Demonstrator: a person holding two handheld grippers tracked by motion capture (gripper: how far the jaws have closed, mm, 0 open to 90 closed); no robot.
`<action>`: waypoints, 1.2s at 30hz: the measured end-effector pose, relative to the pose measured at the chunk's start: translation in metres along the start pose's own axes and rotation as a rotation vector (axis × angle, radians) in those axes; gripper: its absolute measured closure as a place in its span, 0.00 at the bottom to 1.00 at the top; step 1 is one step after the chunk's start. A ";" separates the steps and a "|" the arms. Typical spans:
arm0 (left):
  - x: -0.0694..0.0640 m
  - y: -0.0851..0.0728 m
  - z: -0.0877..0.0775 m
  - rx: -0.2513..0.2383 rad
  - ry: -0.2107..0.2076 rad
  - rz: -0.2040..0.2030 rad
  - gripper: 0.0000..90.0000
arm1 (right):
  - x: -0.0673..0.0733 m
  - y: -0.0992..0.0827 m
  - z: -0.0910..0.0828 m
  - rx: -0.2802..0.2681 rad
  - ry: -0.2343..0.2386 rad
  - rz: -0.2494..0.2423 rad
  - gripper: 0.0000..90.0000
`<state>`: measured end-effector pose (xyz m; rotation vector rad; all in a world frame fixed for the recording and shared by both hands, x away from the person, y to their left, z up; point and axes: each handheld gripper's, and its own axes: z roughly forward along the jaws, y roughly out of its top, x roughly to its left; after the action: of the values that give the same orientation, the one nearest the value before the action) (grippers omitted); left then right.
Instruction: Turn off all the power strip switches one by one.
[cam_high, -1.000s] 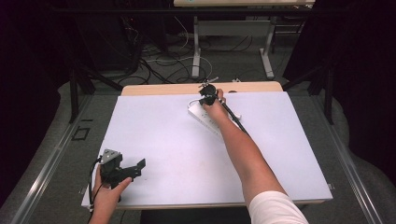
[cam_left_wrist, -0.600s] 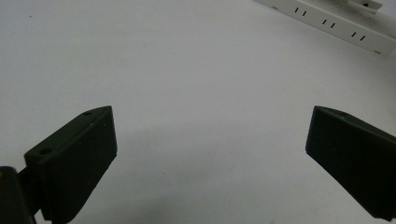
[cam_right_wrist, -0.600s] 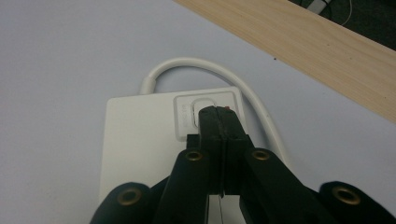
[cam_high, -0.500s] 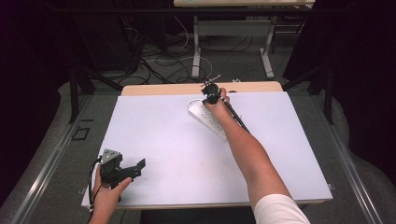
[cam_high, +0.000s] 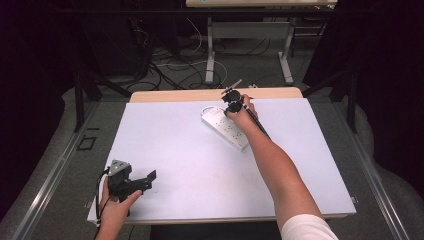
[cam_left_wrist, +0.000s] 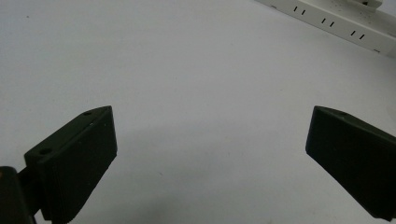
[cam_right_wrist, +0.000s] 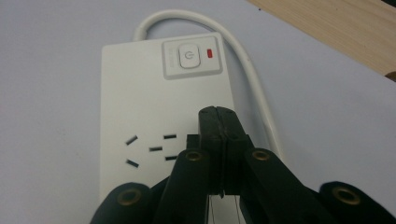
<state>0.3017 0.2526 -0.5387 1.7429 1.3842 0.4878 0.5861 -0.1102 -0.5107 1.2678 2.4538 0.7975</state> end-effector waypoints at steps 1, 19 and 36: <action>0.000 0.000 0.000 0.000 0.000 0.000 0.02 | 0.000 0.000 0.000 0.000 0.000 0.000 1.00; -0.001 0.000 0.001 -0.004 0.000 0.003 0.02 | -0.006 -0.009 -0.001 0.035 0.008 0.008 1.00; -0.001 0.000 0.001 -0.002 0.001 0.009 0.02 | -0.003 -0.007 0.000 0.022 0.000 0.014 1.00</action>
<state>0.3026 0.2513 -0.5389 1.7479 1.3770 0.4951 0.5832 -0.1162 -0.5151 1.2941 2.4625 0.7766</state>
